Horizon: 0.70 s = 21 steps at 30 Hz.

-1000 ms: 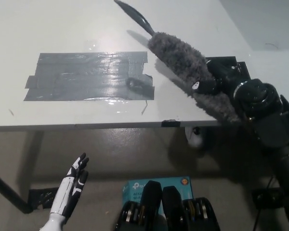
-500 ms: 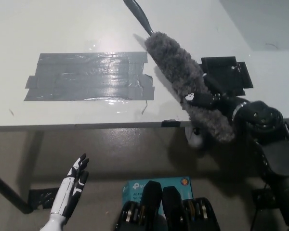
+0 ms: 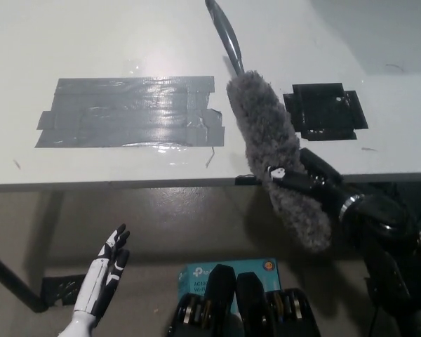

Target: A grey duster is kept infront of the robot in the middle of the table and the robot extends its right arm to grab the duster, picks it up and hands it to a person

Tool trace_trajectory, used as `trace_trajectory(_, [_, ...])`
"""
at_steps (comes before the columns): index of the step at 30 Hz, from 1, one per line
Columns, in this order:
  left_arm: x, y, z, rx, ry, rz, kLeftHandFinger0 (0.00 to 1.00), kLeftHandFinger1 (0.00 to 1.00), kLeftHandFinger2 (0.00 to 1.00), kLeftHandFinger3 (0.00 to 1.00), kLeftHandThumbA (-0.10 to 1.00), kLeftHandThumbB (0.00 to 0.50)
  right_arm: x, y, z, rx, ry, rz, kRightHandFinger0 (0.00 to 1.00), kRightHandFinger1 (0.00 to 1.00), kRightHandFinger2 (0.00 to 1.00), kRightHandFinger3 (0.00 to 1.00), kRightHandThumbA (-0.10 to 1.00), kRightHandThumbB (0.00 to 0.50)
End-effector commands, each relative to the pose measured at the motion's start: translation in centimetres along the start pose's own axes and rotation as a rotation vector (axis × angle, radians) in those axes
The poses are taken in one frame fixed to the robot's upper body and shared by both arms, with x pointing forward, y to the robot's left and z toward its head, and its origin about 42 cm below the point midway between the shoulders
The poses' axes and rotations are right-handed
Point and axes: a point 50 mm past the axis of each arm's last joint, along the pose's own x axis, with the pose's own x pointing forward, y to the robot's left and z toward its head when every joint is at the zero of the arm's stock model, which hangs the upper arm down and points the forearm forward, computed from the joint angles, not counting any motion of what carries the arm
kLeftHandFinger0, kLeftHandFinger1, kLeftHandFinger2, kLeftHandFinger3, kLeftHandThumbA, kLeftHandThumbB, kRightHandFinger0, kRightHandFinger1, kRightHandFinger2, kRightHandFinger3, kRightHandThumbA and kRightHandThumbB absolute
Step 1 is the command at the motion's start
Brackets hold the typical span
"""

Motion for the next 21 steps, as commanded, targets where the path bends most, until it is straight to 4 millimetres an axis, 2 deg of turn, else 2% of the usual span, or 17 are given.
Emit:
trace_trajectory(1, [1.5, 1.6, 1.6, 0.026, -0.1, 0.07, 1.0, 1.0, 1.0, 1.0, 1.0, 0.294, -2.0, 2.4, 4.0, 0.437, -0.201, 0.176, 0.0, 0.41, 0.75, 1.0, -0.1, 0.091])
trace_trajectory(3, [1.5, 1.6, 1.5, 0.013, -0.105, 0.071, 1.0, 1.0, 1.0, 1.0, 1.0, 0.289, -2.2, 2.7, 3.4, 0.452, -0.189, 0.18, 0.0, 0.42, 0.76, 1.0, -0.1, 0.097])
trace_trajectory(5, [1.5, 1.6, 1.5, 0.016, -0.105, 0.07, 1.0, 1.0, 1.0, 1.0, 1.0, 0.29, -2.4, 2.9, 3.2, 0.476, -0.187, 0.198, 0.0, 0.41, 0.75, 1.0, -0.1, 0.083])
trace_trajectory(9, [1.7, 1.7, 1.8, 0.025, -0.099, 0.071, 1.0, 1.0, 1.0, 1.0, 1.0, 0.295, -2.8, 3.7, 3.3, 0.481, -0.188, 0.216, 0.0, 0.43, 0.75, 1.0, -0.1, 0.099])
trace_trajectory(13, [1.9, 1.7, 1.9, 0.025, -0.101, 0.071, 1.0, 1.0, 1.0, 1.0, 1.0, 0.298, -3.2, 4.2, 3.3, 0.48, -0.184, 0.23, 0.0, 0.45, 0.79, 1.0, -0.1, 0.092])
trace_trajectory(21, [2.0, 1.8, 2.0, 0.029, -0.097, 0.07, 1.0, 1.0, 1.0, 1.0, 1.0, 0.304, -3.4, 4.8, 3.4, 0.519, -0.162, 0.234, 0.0, 0.45, 0.79, 1.0, -0.1, 0.091])
